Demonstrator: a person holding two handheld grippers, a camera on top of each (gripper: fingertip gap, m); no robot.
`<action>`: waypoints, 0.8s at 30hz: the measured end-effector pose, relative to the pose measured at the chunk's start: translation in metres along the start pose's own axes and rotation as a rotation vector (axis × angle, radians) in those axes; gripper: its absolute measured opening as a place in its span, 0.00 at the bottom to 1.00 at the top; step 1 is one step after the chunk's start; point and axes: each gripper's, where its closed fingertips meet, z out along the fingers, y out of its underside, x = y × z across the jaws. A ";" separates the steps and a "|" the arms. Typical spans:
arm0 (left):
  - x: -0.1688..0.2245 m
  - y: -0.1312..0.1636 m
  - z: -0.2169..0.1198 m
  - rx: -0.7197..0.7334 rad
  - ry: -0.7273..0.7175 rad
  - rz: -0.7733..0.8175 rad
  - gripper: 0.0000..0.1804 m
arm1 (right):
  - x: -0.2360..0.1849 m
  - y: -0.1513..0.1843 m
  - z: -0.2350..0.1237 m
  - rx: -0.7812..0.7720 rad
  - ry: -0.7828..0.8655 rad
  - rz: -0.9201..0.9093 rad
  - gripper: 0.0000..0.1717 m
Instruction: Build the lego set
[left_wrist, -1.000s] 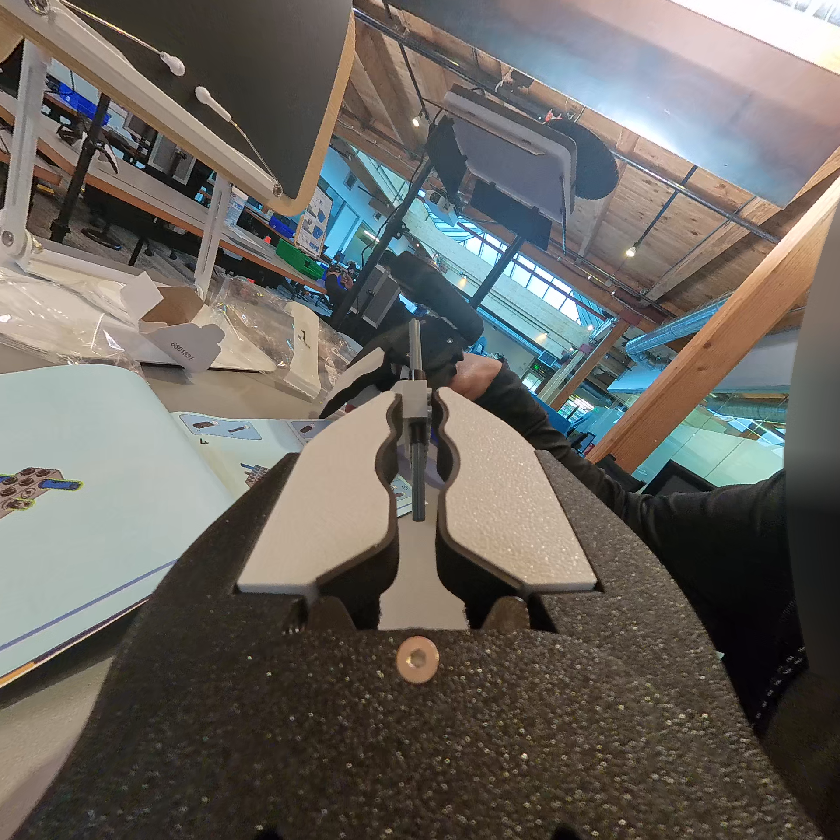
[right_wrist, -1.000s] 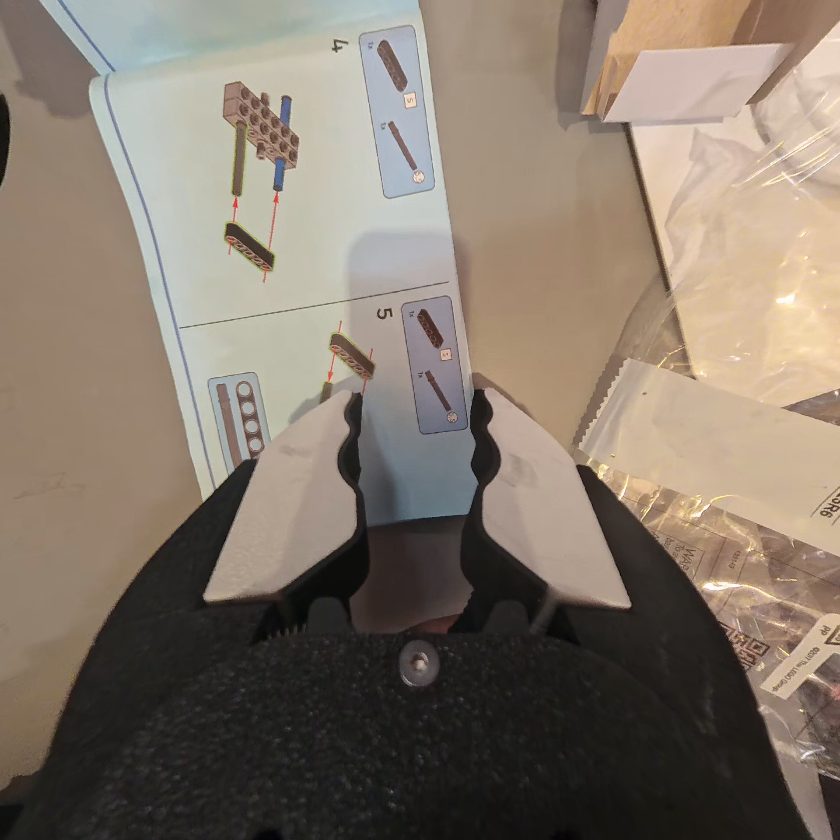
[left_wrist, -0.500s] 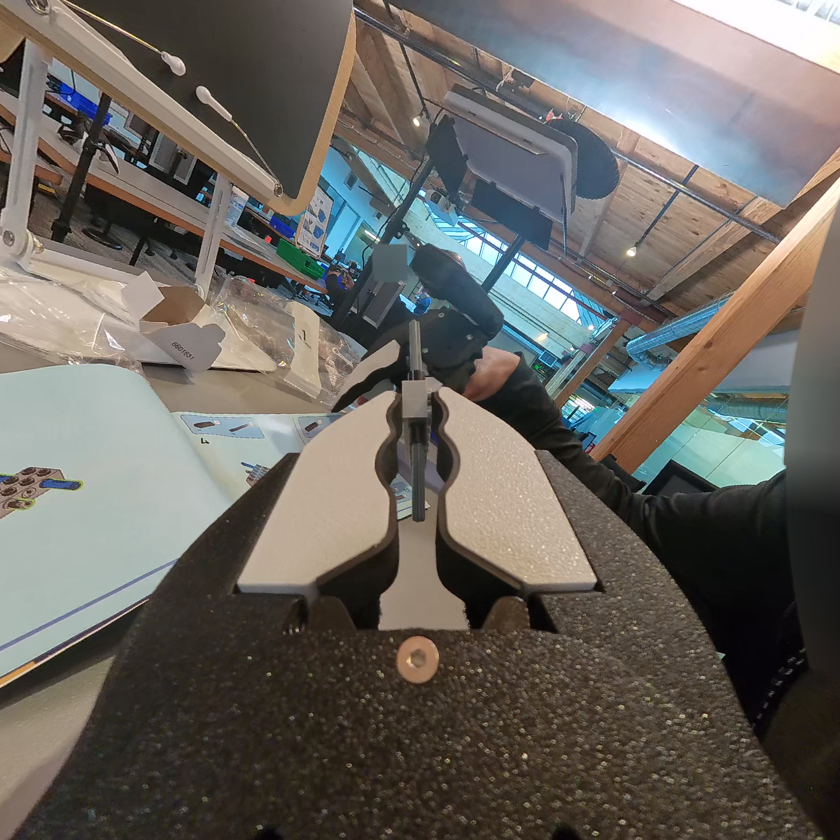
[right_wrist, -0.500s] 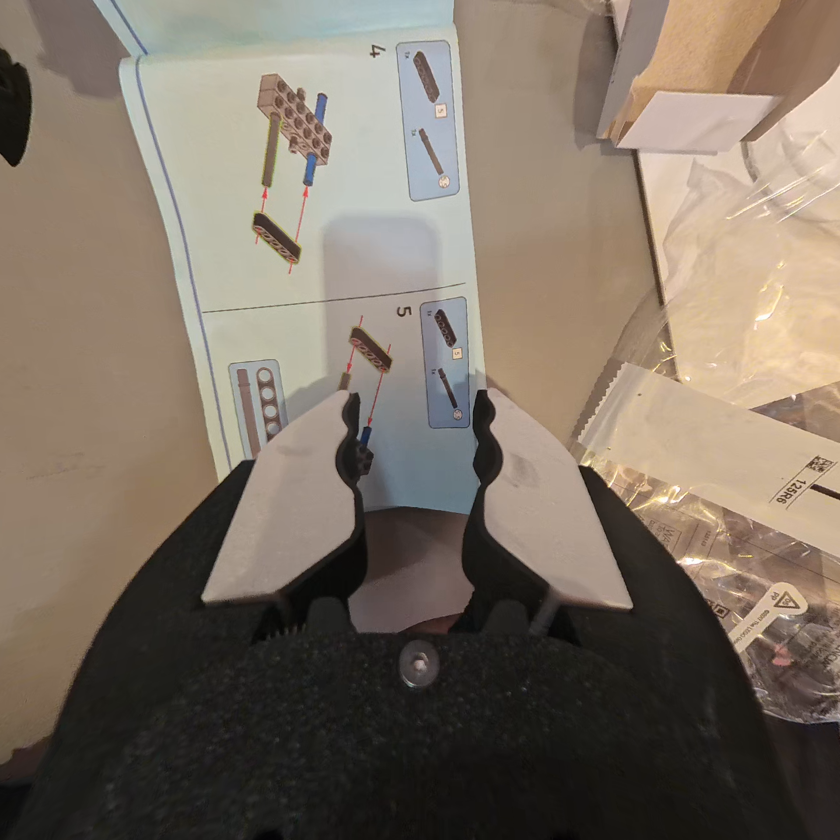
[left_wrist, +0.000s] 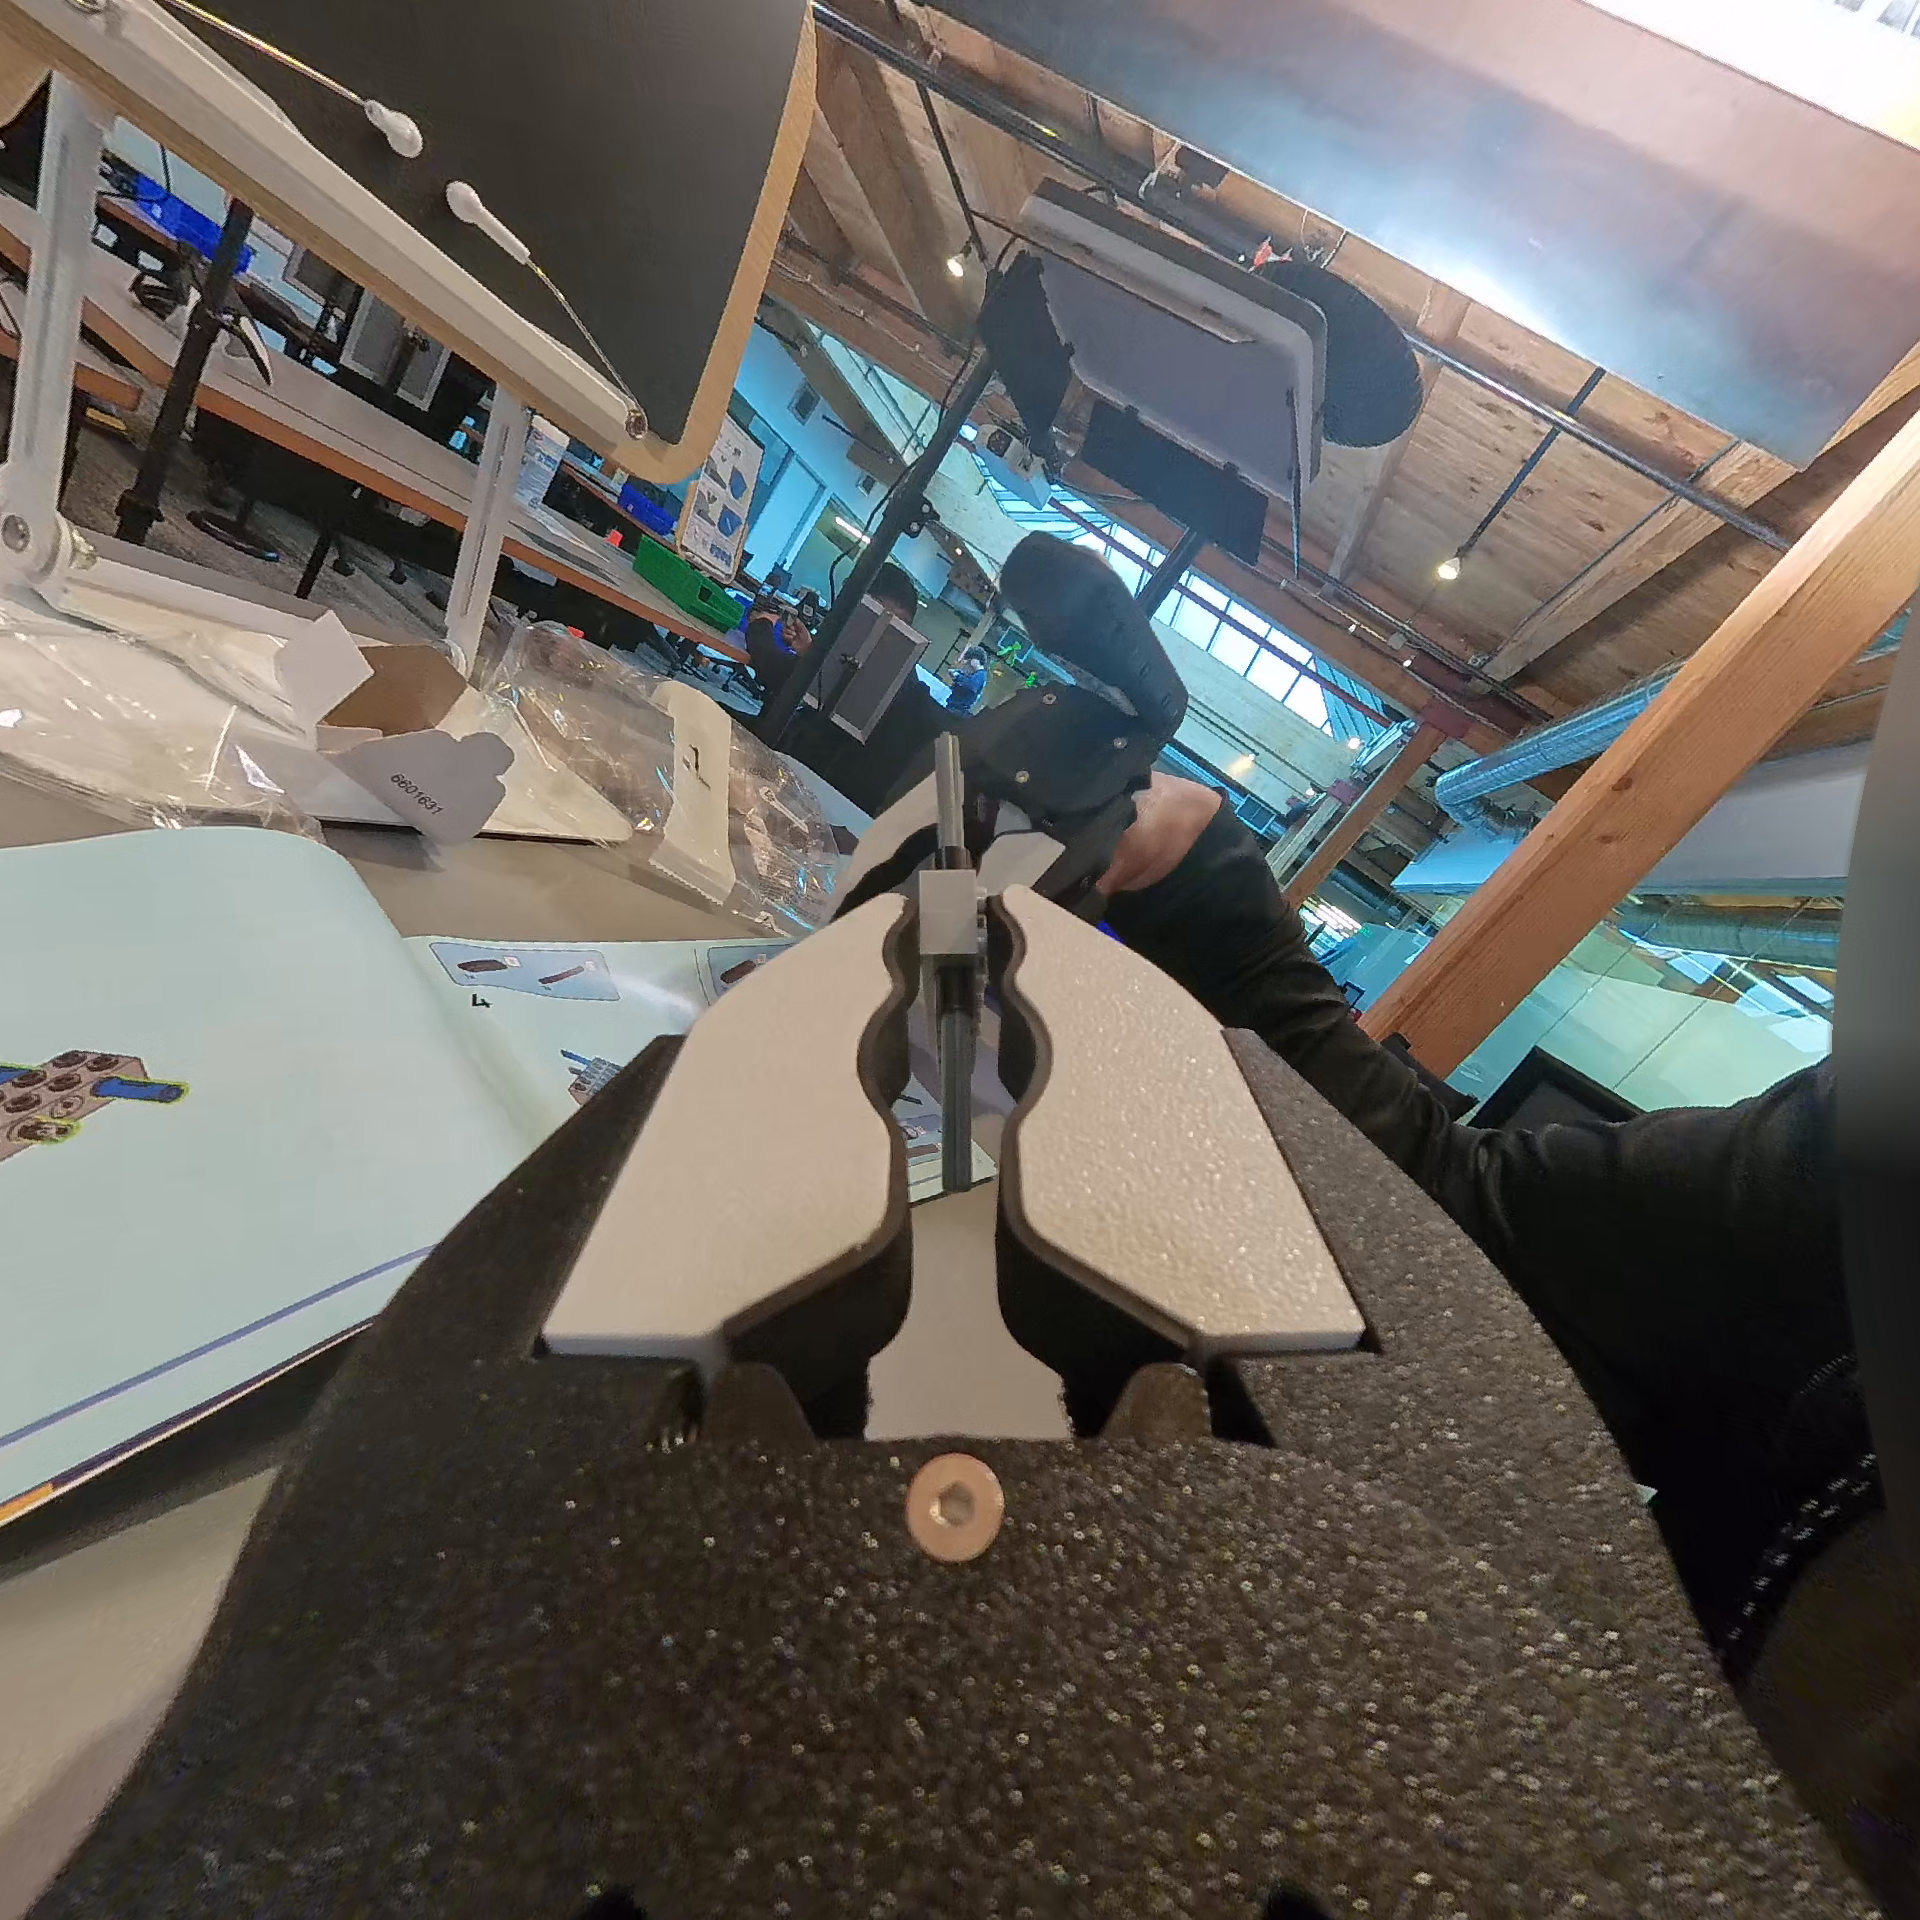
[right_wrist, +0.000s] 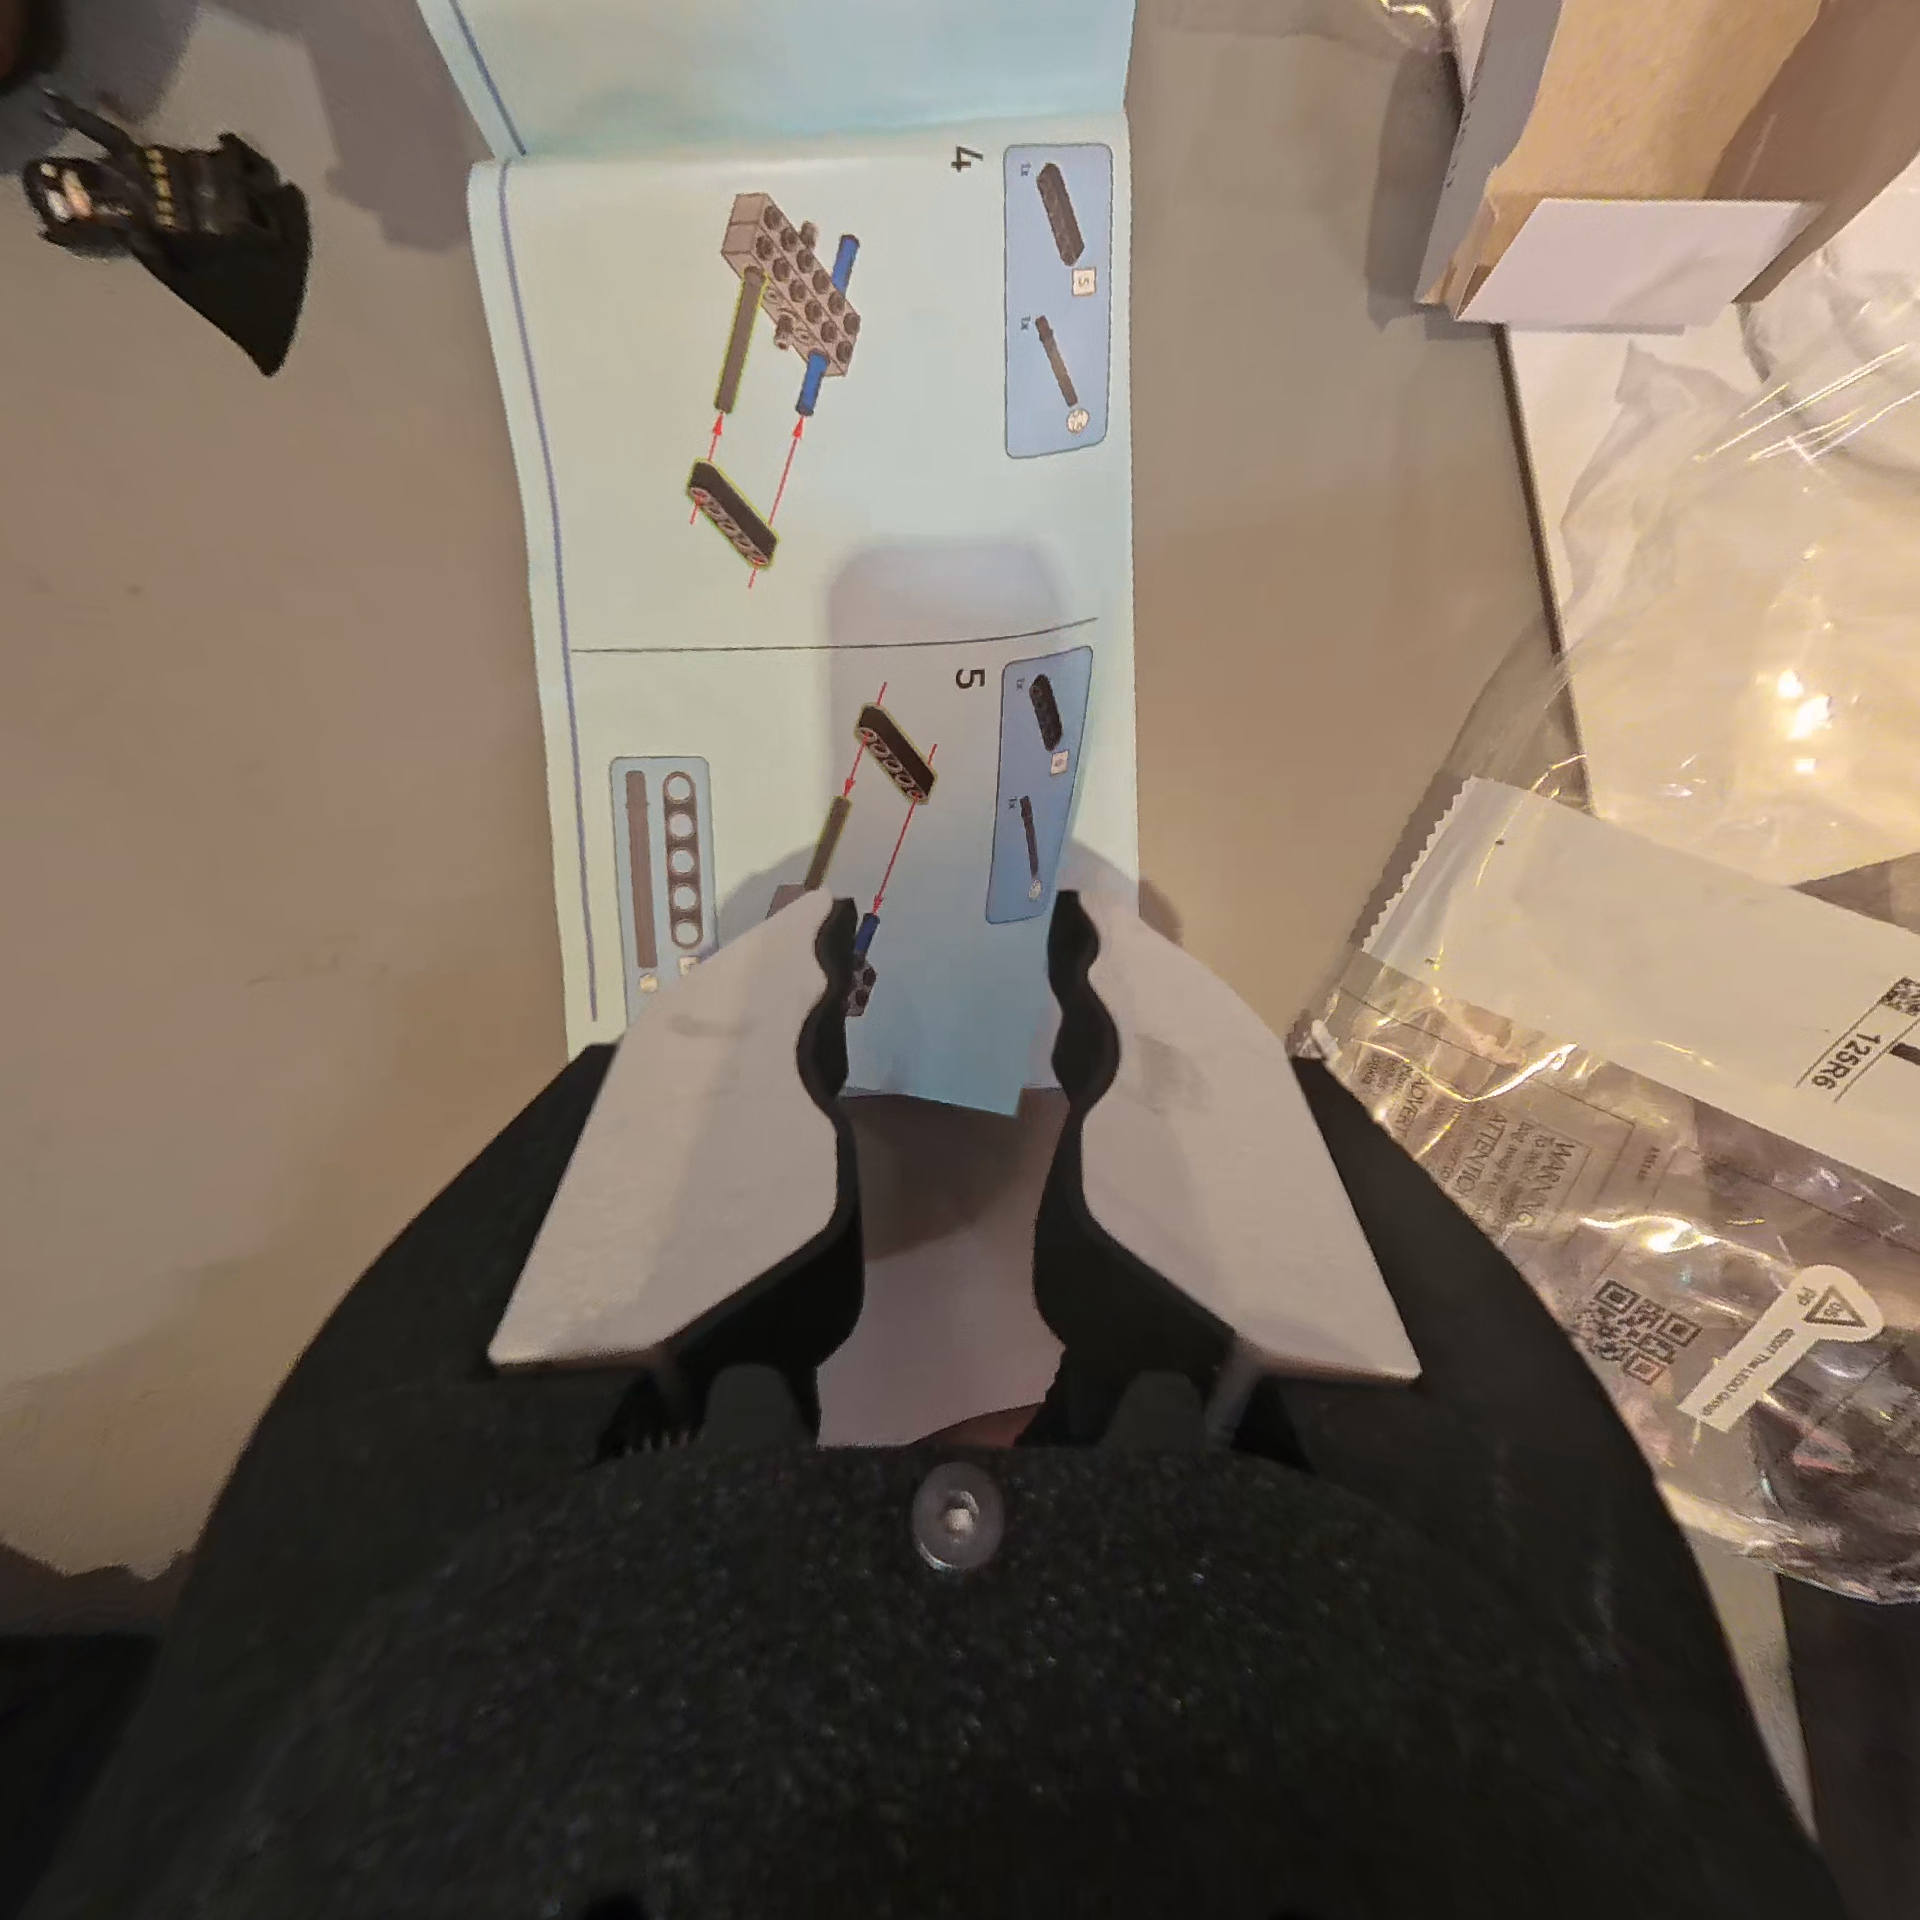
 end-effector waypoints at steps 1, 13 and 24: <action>0.000 0.000 0.000 0.000 0.000 0.000 0.07 | -0.002 0.000 -0.002 0.009 -0.013 0.002 0.20; 0.000 0.001 0.001 -0.005 -0.003 0.005 0.07 | -0.016 0.002 -0.017 0.096 -0.123 0.017 0.16; 0.001 0.002 0.001 -0.011 -0.004 0.011 0.07 | -0.022 0.012 -0.015 0.147 -0.093 0.086 0.19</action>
